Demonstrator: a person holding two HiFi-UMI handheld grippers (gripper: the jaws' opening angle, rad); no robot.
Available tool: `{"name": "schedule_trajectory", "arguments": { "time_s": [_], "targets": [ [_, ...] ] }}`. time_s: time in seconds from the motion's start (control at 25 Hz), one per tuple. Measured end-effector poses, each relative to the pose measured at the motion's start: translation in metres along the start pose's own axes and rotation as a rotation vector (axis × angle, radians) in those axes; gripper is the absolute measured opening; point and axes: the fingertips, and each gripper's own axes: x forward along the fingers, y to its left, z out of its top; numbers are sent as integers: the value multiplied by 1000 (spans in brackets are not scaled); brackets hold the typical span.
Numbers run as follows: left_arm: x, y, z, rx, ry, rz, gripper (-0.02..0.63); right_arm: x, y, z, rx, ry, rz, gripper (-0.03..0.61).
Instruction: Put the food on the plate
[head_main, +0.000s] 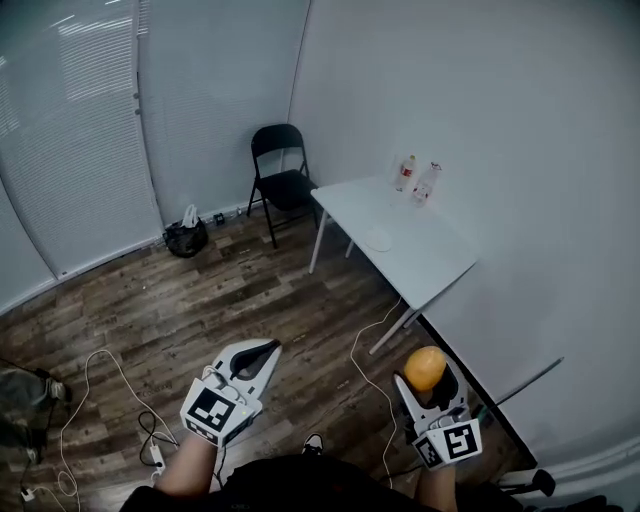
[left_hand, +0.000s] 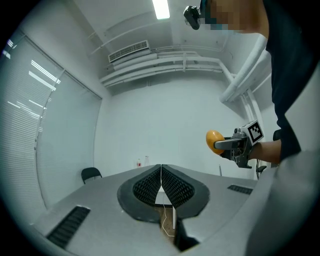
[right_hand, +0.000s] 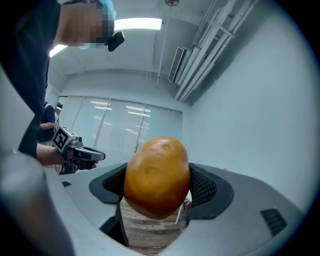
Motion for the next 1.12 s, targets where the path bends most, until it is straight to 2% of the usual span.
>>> {"name": "schedule_trajectory", "arguments": {
  "time_s": [0.24, 0.48, 0.64, 0.8, 1.12],
  "targets": [
    [99, -7, -5, 5, 27, -24, 23, 21, -90, -24, 28, 11, -20, 374],
    [197, -27, -12, -3, 63, -57, 23, 36, -176, -72, 111, 28, -43, 374],
    [229, -29, -22, -13, 102, -47, 23, 42, -211, -103, 174, 66, -53, 374],
    [256, -21, -27, -26, 134, -30, 23, 54, -237, -117, 214, 64, -64, 374],
    [306, 14, -44, -39, 131, -60, 23, 83, -265, -141, 202, 97, -94, 374]
  ]
}}
